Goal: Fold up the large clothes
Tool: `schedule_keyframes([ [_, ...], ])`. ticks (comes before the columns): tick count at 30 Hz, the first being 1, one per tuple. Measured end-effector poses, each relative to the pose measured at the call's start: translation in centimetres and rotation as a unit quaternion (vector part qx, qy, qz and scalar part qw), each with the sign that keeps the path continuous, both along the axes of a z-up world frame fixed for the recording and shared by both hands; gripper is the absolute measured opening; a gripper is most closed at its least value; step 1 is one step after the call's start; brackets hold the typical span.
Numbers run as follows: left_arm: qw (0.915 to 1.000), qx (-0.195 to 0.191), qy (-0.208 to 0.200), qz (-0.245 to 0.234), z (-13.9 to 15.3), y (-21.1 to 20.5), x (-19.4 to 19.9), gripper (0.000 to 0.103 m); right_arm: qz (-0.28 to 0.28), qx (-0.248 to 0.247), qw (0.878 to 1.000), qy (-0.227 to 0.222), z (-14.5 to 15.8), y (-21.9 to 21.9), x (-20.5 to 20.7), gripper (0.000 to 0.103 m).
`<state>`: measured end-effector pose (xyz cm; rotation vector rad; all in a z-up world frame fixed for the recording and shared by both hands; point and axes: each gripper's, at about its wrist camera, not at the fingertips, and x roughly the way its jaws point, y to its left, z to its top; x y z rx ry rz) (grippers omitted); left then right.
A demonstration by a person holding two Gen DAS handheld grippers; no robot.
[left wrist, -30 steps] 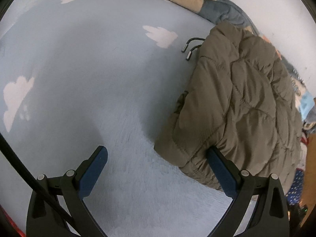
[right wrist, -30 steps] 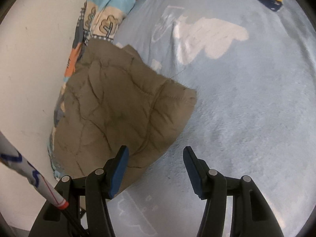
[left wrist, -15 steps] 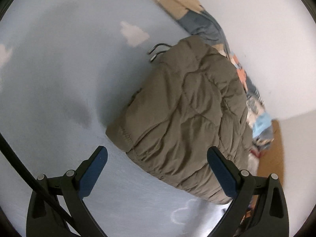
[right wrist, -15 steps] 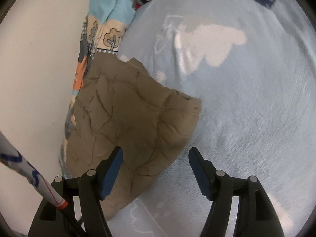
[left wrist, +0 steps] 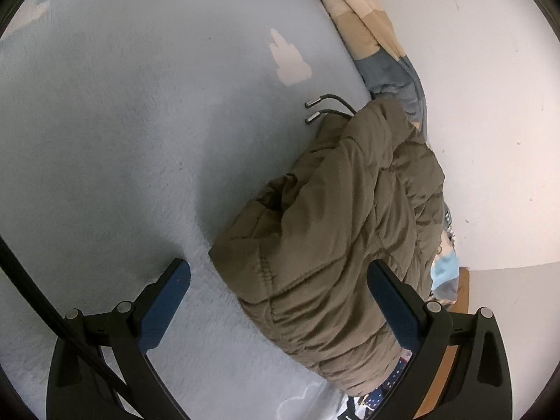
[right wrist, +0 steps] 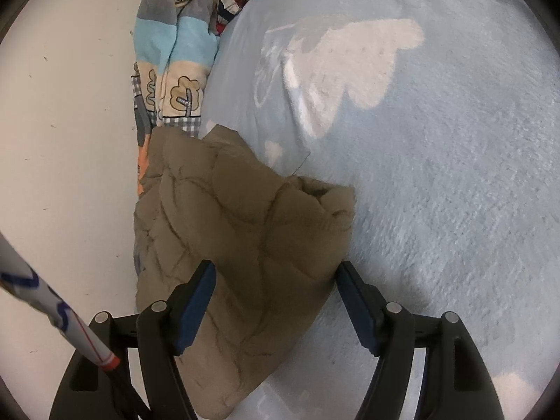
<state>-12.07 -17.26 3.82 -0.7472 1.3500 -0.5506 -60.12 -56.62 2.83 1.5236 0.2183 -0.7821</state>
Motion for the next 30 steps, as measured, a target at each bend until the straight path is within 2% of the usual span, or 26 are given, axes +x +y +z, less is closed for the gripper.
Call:
schedule_keyframes([
  [7, 0.9998, -0.015, -0.001, 0.014, -1.2, -0.4, 0.7, 0.101, -0.007, -0.008, 1.000, 0.002, -0.7, -0.7, 0.6, 0.078],
  [11, 0.9995, -0.019, -0.007, 0.023, -1.5, -1.0, 1.0, 0.102, -0.010, -0.011, 1.000, -0.009, -1.3, -1.5, 1.3, 0.084],
  [15, 0.9998, -0.007, -0.015, 0.012, -1.2, -2.0, 1.4, 0.102, -0.009, -0.017, 1.000, -0.015, -1.7, -2.1, 2.1, 0.087],
  [17, 0.9996, -0.006, -0.028, -0.006, -0.8, -2.8, 1.6, 0.102, -0.004, -0.019, 1.000, -0.011, -1.9, -2.0, 2.2, 0.087],
  [19, 0.9986, 0.012, -0.044, -0.026, -0.4, -3.6, 1.6, 0.102, 0.000, -0.022, 1.000, -0.010, -2.2, -2.0, 2.2, 0.087],
  [21, 0.9946, 0.032, -0.082, -0.055, 0.3, -4.7, 1.4, 0.102, 0.009, -0.026, 1.000, -0.001, -2.1, -2.2, 2.5, 0.083],
  [22, 0.9918, 0.040, -0.102, -0.065, 0.8, -5.1, 1.2, 0.096, 0.010, -0.027, 1.000, 0.002, -2.1, -2.2, 2.5, 0.080],
  [23, 0.9848, 0.065, -0.140, -0.079, 1.8, -5.7, 0.9, 0.086, 0.012, -0.028, 0.999, 0.009, -1.9, -2.2, 2.5, 0.072],
  [24, 0.9776, 0.091, -0.167, -0.090, 2.6, -6.3, 0.6, 0.081, 0.013, -0.030, 0.999, 0.015, -1.7, -2.1, 2.6, 0.064],
  [25, 0.9675, 0.117, -0.198, -0.105, 3.5, -7.0, 0.2, 0.072, 0.016, -0.036, 0.999, 0.024, -1.3, -2.1, 2.7, 0.061],
  [27, 0.9434, 0.167, -0.257, -0.127, 5.1, -8.2, -0.8, 0.063, 0.036, -0.068, 0.994, 0.074, 0.3, -1.8, 3.7, 0.050],
  [28, 0.9277, 0.195, -0.286, -0.140, 5.8, -8.9, -1.4, 0.060, 0.046, -0.087, 0.990, 0.102, 1.2, -1.6, 4.3, 0.049],
  [30, 0.9029, 0.234, -0.323, -0.160, 6.6, -9.9, -2.3, 0.056, 0.069, -0.132, 0.974, 0.170, 3.3, -0.9, 5.9, 0.046],
])
